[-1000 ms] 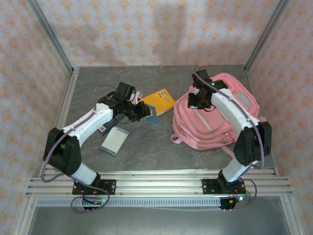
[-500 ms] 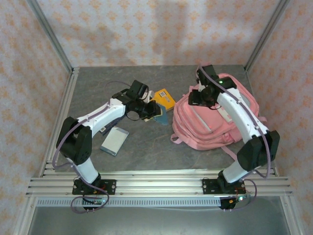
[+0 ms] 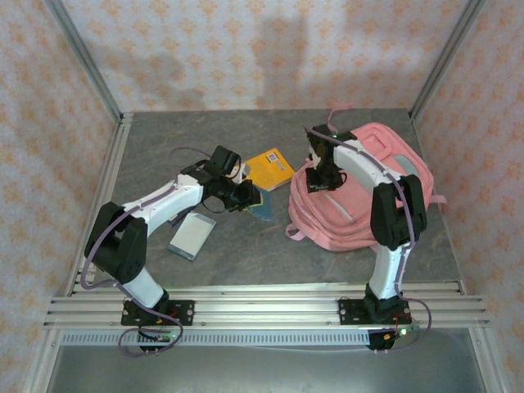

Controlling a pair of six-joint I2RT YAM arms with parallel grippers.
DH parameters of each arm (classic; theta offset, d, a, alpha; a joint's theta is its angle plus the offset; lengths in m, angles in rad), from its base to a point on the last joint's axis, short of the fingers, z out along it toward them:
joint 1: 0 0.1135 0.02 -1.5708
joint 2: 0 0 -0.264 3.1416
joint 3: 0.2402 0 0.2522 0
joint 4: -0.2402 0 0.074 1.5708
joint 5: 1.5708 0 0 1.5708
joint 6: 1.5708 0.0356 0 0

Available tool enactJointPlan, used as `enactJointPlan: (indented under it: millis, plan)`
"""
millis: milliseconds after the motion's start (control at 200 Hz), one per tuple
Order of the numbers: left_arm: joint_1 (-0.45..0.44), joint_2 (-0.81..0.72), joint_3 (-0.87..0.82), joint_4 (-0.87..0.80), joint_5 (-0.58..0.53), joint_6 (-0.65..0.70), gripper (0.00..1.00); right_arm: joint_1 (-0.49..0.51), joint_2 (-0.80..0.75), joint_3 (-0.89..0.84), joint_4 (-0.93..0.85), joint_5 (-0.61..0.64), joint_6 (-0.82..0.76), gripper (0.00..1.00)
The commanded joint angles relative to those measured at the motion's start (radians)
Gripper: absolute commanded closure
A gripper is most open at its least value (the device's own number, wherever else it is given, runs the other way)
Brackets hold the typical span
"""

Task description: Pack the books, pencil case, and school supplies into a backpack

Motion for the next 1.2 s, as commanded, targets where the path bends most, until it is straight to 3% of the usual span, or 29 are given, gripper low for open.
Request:
enactJointPlan:
  millis: [0,240,265,300,380,545,651,856,1196]
  plan:
    - [0.018,-0.032,0.004,0.035,0.007,0.028,1.00,-0.004,-0.045,0.025,-0.016,0.001,-0.005,1.00]
    - [0.011,0.016,0.081,0.082,0.030,-0.005,1.00,-0.050,-0.270,0.046,0.016,0.001,0.051,1.00]
    - [0.009,0.023,0.092,0.083,0.032,-0.008,1.00,-0.065,-0.287,0.049,0.014,-0.066,0.035,0.93]
    - [0.004,0.032,0.106,0.089,0.036,-0.014,1.00,-0.088,-0.309,0.046,0.024,-0.175,0.028,0.91]
    - [-0.014,0.050,0.132,0.110,0.046,-0.024,1.00,-0.130,-0.356,0.030,0.056,-0.347,0.068,1.00]
    - [-0.044,0.099,0.179,0.129,0.052,-0.034,1.00,-0.222,-0.404,0.038,0.139,-0.656,0.220,1.00]
    - [-0.059,0.134,0.198,0.156,0.065,-0.061,1.00,-0.256,-0.433,0.023,0.217,-0.762,0.310,1.00]
    - [-0.109,0.202,0.223,0.228,0.068,-0.111,1.00,-0.259,-0.453,-0.012,0.293,-0.833,0.390,1.00]
    - [-0.164,0.340,0.224,0.746,0.144,-0.397,1.00,-0.260,-0.455,-0.017,0.389,-0.890,0.508,1.00]
